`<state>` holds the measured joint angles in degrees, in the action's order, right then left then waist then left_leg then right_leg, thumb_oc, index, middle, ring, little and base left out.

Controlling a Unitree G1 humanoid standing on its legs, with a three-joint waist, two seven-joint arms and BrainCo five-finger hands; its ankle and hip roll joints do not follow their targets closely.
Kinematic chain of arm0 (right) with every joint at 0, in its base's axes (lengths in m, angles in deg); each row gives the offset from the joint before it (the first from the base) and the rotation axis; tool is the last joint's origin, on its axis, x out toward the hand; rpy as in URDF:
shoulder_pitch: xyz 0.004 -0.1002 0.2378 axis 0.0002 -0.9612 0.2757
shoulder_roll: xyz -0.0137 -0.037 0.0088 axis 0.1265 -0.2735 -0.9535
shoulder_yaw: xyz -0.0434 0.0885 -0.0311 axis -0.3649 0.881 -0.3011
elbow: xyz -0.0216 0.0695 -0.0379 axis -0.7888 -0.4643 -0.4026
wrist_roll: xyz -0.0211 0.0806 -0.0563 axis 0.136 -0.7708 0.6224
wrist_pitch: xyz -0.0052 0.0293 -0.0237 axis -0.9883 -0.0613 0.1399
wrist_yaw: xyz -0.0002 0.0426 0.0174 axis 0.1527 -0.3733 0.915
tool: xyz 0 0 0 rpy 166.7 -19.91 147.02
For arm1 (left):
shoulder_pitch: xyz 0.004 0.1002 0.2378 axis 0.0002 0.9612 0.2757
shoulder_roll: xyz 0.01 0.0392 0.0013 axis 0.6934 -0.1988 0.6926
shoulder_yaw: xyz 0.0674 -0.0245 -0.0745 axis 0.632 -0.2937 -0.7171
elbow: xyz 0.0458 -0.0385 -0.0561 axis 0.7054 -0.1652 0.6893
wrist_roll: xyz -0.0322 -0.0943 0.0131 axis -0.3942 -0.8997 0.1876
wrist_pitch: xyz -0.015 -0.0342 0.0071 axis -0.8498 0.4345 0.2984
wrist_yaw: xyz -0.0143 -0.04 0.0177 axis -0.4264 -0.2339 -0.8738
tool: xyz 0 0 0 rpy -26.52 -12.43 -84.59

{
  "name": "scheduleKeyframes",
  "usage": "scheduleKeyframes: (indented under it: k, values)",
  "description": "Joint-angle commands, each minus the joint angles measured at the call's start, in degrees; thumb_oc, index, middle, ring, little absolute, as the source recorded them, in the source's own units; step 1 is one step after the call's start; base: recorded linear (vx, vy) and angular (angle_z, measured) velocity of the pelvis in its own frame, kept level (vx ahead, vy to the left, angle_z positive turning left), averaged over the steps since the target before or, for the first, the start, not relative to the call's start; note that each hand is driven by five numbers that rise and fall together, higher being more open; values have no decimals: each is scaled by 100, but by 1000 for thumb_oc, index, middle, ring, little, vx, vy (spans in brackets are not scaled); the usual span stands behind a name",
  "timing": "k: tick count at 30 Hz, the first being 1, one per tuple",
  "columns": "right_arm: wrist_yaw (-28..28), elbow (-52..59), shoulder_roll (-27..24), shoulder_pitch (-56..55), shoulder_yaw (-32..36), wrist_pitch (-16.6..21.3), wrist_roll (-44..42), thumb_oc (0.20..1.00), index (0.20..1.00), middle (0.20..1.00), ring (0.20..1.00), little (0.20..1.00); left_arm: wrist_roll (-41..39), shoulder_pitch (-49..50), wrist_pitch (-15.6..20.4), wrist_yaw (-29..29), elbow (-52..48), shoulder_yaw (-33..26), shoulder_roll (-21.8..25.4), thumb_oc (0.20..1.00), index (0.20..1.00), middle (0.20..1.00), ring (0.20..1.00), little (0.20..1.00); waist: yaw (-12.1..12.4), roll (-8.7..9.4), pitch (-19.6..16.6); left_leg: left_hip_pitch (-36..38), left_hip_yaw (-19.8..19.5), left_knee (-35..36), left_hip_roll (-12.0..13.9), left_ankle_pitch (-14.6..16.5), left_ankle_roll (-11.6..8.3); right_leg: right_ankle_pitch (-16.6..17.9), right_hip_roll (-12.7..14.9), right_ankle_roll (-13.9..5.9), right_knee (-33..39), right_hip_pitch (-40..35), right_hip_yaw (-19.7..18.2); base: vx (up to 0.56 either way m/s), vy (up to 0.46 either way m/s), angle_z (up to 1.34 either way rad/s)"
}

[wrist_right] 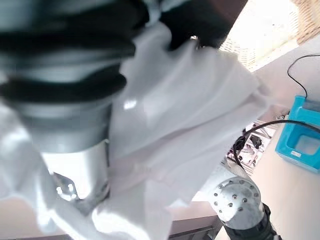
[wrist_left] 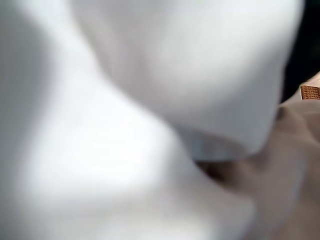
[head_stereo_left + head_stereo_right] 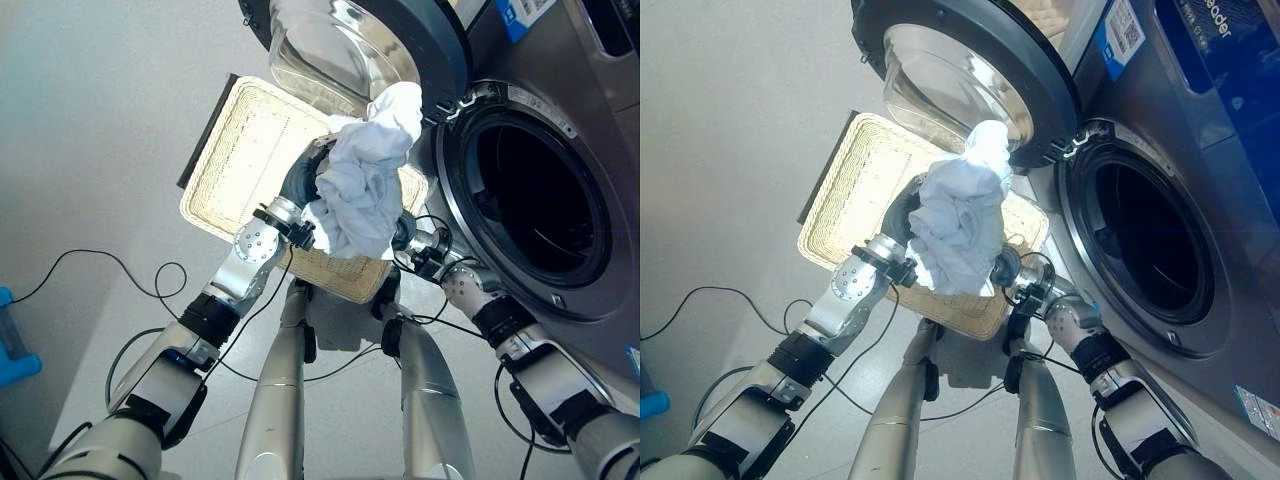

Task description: Put the clothes into the washing machine.

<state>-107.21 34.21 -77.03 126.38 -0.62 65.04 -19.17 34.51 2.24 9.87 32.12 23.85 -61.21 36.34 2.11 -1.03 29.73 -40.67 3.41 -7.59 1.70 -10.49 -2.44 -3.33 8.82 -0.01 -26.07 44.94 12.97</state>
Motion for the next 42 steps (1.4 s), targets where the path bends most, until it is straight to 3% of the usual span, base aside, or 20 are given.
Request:
scheduleKeyframes:
  k: [1,9,15,22,33,39,40,41,42]
  values:
    - [-475,716,-100,313,561,556,-932,1000,1000,1000,1000,1000,154,50,346,86,18,-191,96,200,200,200,200,200,-128,-57,6,-43,417,-679,-296,736,-110,628,-133,-541,575,-186,304,0,0,0]
    - [-1259,488,-68,332,686,341,-1611,1000,1000,1000,1000,1000,55,-1,449,159,103,-211,118,200,200,200,200,200,-134,-80,6,-51,398,-675,-282,735,-130,614,-129,-551,555,-170,305,0,0,0]
    - [-1469,402,112,376,801,126,-1922,1000,1000,1000,1000,1000,48,-56,499,314,183,-262,51,200,200,200,200,200,-140,-106,6,-45,403,-666,-272,735,-144,593,-139,-550,552,-178,304,0,0,0]
    - [-1640,226,166,433,986,212,-2407,1000,1000,1000,1000,1000,75,-134,594,375,287,-303,61,200,200,200,200,200,-153,-123,6,-21,413,-644,-260,735,-161,595,-138,-558,572,-202,308,0,0,0]
    - [-1441,154,146,519,1143,482,-2829,1000,1000,1000,1000,1000,871,-297,717,202,375,-182,204,200,200,200,200,200,-176,-123,6,-47,437,-656,-247,741,-163,603,-150,-561,576,-178,296,1,2,-1]
    - [-1117,124,123,518,1063,582,-2780,1000,1000,1000,1000,1000,1740,-431,885,-386,480,63,423,200,200,200,200,200,-191,-122,6,-73,459,-657,-224,730,-168,614,-147,-563,591,-153,294,0,0,0]
    - [-1108,152,103,503,1019,610,-2831,630,630,630,630,630,1965,-473,909,-538,500,144,528,200,200,200,200,200,-196,-129,6,-70,470,-644,-216,721,-169,614,-150,-563,598,-154,293,0,0,0]
    - [-1111,158,103,499,1016,613,-2844,630,630,630,630,630,2012,-483,912,-566,508,158,539,200,200,200,200,200,-196,-128,6,-69,472,-641,-216,719,-169,616,-151,-563,600,-154,293,0,0,0]
    - [-1072,181,105,487,991,642,-2901,200,200,200,200,200,2220,-527,937,-704,543,258,607,200,200,200,200,200,-203,-127,6,-75,478,-648,-217,716,-174,622,-151,-567,600,-149,292,0,0,0]
